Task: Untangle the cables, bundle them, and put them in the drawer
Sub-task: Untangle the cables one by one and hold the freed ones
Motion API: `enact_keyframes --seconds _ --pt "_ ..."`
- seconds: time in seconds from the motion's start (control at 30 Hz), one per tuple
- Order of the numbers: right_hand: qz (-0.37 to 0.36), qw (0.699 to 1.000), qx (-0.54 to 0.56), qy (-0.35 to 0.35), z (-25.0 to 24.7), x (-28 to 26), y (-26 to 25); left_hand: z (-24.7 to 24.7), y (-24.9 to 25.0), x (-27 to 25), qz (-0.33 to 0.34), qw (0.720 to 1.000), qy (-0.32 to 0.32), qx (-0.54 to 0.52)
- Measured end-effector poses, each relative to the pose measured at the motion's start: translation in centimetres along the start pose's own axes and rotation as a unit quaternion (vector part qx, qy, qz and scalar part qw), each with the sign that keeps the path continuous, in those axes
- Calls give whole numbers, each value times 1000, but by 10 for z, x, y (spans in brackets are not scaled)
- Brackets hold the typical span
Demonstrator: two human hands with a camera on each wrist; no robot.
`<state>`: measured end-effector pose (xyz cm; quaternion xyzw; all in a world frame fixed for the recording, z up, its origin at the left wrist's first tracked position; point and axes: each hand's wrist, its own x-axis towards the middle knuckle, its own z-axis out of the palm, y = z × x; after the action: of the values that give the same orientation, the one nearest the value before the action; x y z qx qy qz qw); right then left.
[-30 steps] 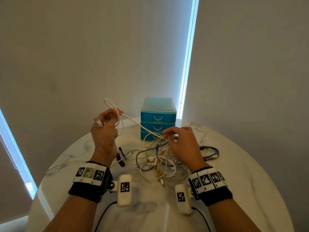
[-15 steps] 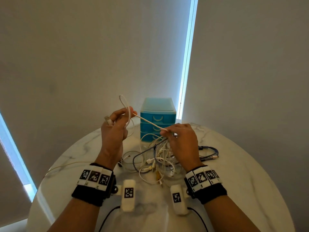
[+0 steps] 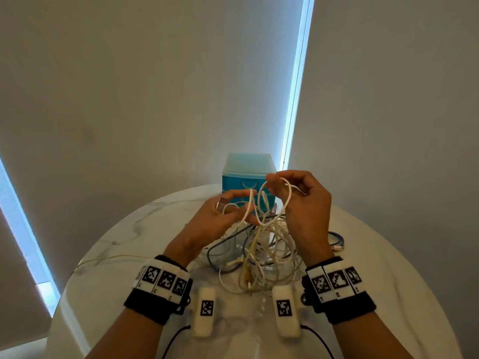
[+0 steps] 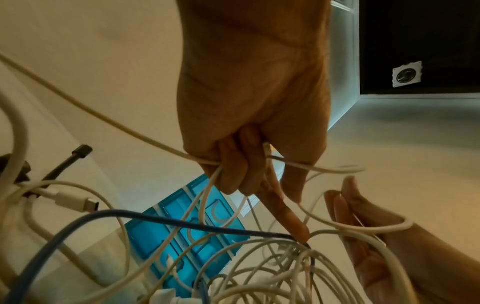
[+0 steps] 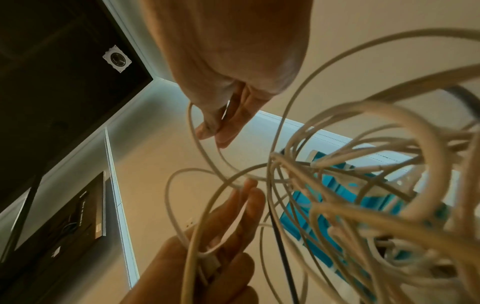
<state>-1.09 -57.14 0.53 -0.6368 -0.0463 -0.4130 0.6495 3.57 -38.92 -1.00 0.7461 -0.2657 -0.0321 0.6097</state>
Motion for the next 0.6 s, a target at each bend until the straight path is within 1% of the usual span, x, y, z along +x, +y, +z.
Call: enact_keyframes --seconds 0.07,0.17,0.23,0.3,0.37,0.43,0.53,0.6 --pt "4 1000 -11 -28 3 -2 5 0 -6 3 10 1000 -6 -3" --pt "25 999 7 -48 3 -4 10 -3 -9 5 36 999 30 26" --pt "48 996 10 -70 2 -6 16 -3 -9 5 51 997 54 8" --pt "75 991 -21 -109 0 -10 25 -7 -8 4 44 995 84 -29" --pt "87 985 -60 -133 0 -14 34 -15 -9 6 20 994 93 -60" --pt "90 986 -57 -128 -1 -16 37 -19 -9 6 -13 996 81 -48" --pt "90 989 -17 -114 0 -15 33 -11 -9 4 -61 997 32 16" --pt "82 989 -21 -123 1 -15 30 -2 -8 3 -63 997 2 38"
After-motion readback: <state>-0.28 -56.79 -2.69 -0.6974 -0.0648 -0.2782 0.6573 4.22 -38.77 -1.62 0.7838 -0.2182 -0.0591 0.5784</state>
